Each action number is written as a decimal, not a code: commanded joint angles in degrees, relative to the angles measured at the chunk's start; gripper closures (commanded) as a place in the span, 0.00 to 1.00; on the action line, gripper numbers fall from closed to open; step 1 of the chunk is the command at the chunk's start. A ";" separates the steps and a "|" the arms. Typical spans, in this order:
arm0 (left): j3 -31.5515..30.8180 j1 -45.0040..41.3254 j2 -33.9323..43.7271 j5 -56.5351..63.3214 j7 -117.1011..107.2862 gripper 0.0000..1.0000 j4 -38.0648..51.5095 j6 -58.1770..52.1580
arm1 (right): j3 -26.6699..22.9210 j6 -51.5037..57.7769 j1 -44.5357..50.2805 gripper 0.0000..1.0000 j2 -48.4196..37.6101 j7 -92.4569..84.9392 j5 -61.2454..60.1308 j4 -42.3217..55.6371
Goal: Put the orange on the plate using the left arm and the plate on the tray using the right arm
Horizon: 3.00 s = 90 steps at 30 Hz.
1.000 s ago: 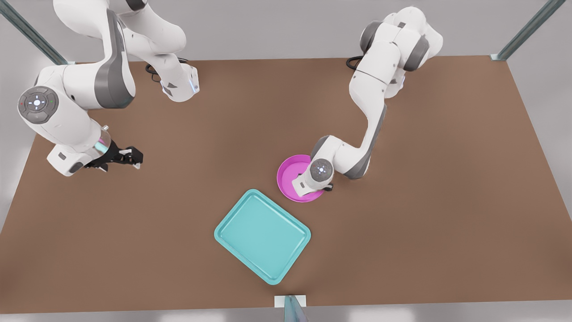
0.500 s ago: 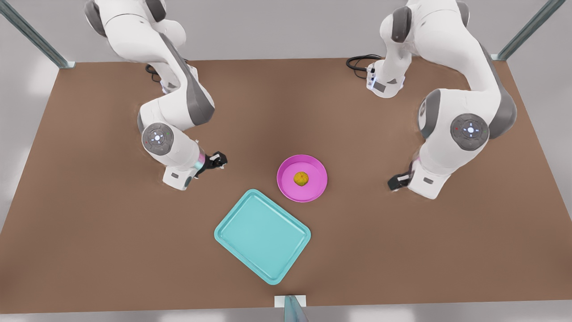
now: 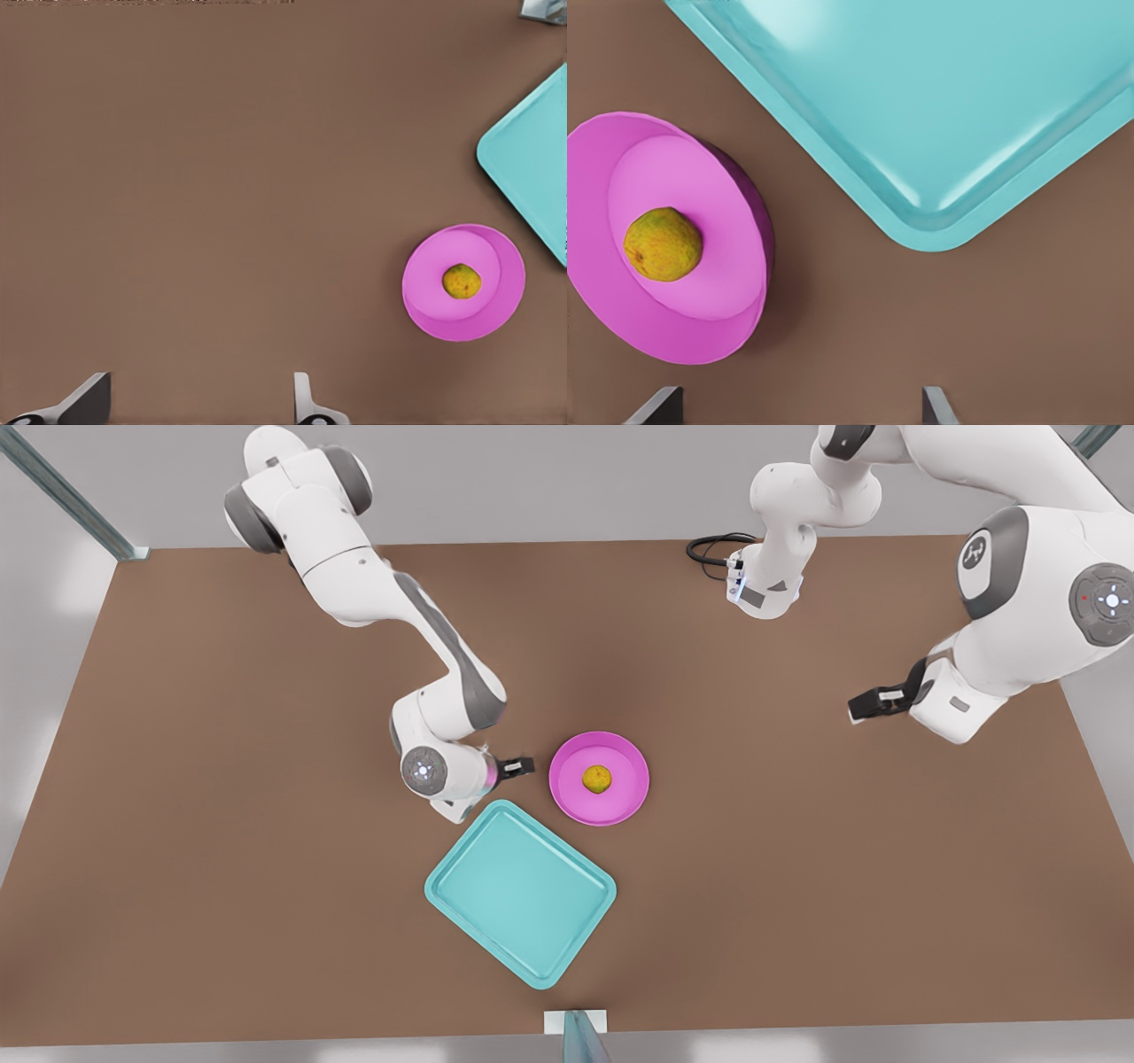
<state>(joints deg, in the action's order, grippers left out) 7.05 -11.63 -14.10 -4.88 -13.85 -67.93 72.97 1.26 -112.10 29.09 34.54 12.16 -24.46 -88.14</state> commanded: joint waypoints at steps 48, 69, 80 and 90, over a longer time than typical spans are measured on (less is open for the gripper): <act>0.95 0.12 0.91 0.84 6.90 0.00 0.43 -2.22 | -0.20 -16.84 8.53 0.65 14.59 -3.29 -9.29 3.32; 0.86 0.03 1.70 0.75 6.29 0.00 0.43 -3.18 | -0.64 -15.96 6.77 0.79 12.57 -3.02 -9.99 10.09; 0.86 0.12 1.79 0.66 6.20 0.00 0.52 -3.18 | -0.99 -15.96 -7.20 0.79 12.74 -3.29 -10.70 12.73; 0.86 0.12 1.97 0.66 6.02 0.00 0.43 -3.27 | -1.87 -16.22 -9.05 0.79 14.68 -6.36 -10.70 14.22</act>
<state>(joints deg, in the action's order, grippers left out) 7.89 -11.52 -12.11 -4.25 -7.58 -67.52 69.74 -0.60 -128.40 20.00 49.30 6.99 -35.42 -73.91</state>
